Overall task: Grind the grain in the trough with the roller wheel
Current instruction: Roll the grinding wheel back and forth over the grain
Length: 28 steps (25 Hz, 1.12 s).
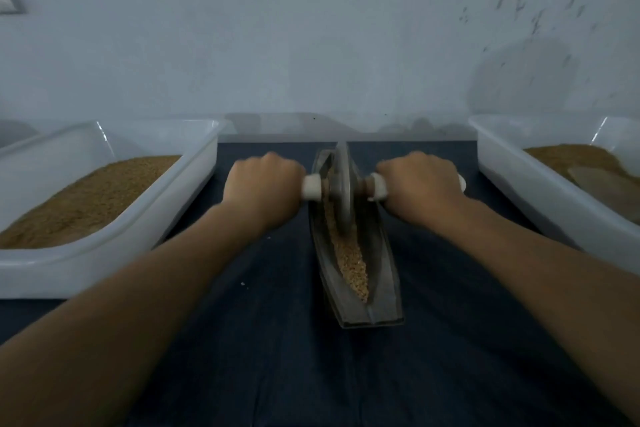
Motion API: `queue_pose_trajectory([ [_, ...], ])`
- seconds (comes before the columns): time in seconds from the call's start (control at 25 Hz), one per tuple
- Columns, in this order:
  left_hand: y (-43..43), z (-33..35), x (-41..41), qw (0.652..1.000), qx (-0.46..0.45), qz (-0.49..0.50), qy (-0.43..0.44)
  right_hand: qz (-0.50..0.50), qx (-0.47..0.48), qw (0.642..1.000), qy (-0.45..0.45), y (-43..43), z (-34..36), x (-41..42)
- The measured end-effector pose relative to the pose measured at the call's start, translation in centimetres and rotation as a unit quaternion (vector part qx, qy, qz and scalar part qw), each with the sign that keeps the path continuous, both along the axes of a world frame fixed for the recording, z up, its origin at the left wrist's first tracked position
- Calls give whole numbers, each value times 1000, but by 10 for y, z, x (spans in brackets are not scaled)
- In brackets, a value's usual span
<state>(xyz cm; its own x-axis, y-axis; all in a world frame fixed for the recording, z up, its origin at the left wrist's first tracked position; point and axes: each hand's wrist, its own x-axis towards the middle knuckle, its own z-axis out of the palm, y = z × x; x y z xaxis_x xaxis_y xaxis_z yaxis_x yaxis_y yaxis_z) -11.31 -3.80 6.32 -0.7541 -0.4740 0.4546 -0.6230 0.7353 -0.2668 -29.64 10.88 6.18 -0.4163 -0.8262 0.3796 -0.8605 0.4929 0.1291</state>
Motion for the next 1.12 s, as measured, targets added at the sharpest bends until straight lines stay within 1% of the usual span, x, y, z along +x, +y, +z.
queue_pose_trajectory([
  [0.08,21,-16,31,996,-58,-50,35,49,-38,996,68,34,-16,11],
  [0.16,30,-16,50,989,-94,-96,67,89,-82,984,131,59,-19,18],
  [0.2,28,-16,49,988,-96,-101,68,91,-86,982,144,62,-18,19],
  [0.28,27,-23,41,997,-56,-46,38,59,-52,989,124,48,-16,19],
  [0.36,11,-21,14,999,-23,-2,44,20,-27,998,60,14,-8,11],
  [0.48,-5,-4,-9,999,39,22,31,-11,12,1000,12,-16,11,6],
  [0.52,-4,-3,-7,999,32,17,30,-12,12,1000,0,-12,12,7],
  [0.56,1,-6,0,999,5,1,40,-4,2,1000,7,-1,8,9],
  [0.64,19,-21,27,995,-58,-51,66,52,-51,993,90,34,-10,18],
  [0.72,30,-22,51,990,-74,-95,69,113,-104,976,156,63,-17,26],
  [0.76,30,-22,53,990,-74,-104,66,121,-104,973,165,67,-16,24],
  [0.8,31,-22,51,991,-67,-95,58,105,-87,977,163,65,-15,24],
  [0.84,31,-22,46,995,-57,-64,50,77,-58,983,154,57,-13,25],
  [0.92,20,-23,24,998,-37,-3,43,24,-38,993,108,26,-11,18],
  [1.04,0,-8,-3,999,24,18,37,3,-16,998,55,-9,-1,9],
  [1.08,0,-7,-3,999,28,21,34,0,-9,999,44,-8,2,8],
  [1.12,5,-7,2,999,14,16,35,1,-6,999,34,-1,2,9],
])
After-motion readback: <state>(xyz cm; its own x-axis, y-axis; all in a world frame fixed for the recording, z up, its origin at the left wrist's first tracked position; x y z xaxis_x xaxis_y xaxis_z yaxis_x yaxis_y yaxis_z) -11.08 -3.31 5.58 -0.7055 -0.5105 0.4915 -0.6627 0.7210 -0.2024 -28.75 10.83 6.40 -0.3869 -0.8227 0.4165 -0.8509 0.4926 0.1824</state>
